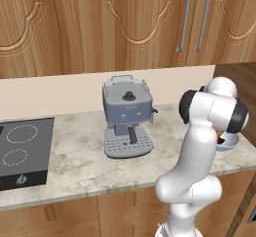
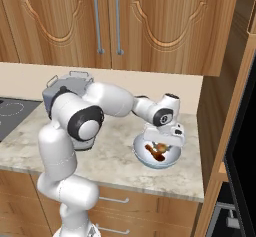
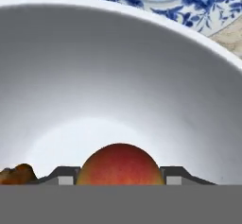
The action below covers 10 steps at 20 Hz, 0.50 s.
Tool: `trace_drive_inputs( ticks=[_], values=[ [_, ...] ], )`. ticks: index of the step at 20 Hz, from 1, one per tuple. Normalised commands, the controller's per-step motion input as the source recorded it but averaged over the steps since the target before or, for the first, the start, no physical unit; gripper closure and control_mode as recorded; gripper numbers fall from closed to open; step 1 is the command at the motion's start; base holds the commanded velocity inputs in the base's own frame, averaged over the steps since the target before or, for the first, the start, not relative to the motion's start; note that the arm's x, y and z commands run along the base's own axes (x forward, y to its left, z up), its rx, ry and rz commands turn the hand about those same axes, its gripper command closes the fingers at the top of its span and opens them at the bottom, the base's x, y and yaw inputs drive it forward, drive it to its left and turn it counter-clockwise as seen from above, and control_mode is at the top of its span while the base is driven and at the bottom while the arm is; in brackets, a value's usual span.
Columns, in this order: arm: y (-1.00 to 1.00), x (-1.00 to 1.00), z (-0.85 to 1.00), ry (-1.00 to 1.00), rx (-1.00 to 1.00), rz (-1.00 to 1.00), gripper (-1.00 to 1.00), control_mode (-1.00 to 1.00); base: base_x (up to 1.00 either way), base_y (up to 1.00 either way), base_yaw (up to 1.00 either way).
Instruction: Remove the apple from the bowl and place it on the small plate. Then place the bowl with only the chicken drumstick in the microwave, close the door, and press the start button to microwave the chicken drumstick.
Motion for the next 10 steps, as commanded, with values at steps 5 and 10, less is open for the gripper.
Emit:
trace_drive_inputs(
  ticks=[5,10],
  values=[
    [0.09,-0.19,0.61,-0.26,-0.04,-0.02,1.0,-1.0,0.0,0.0,0.0],
    [0.01,0.0,0.62,-0.24,-0.03,-0.03,1.0,-1.0,0.0,0.0,0.0]
  ],
)
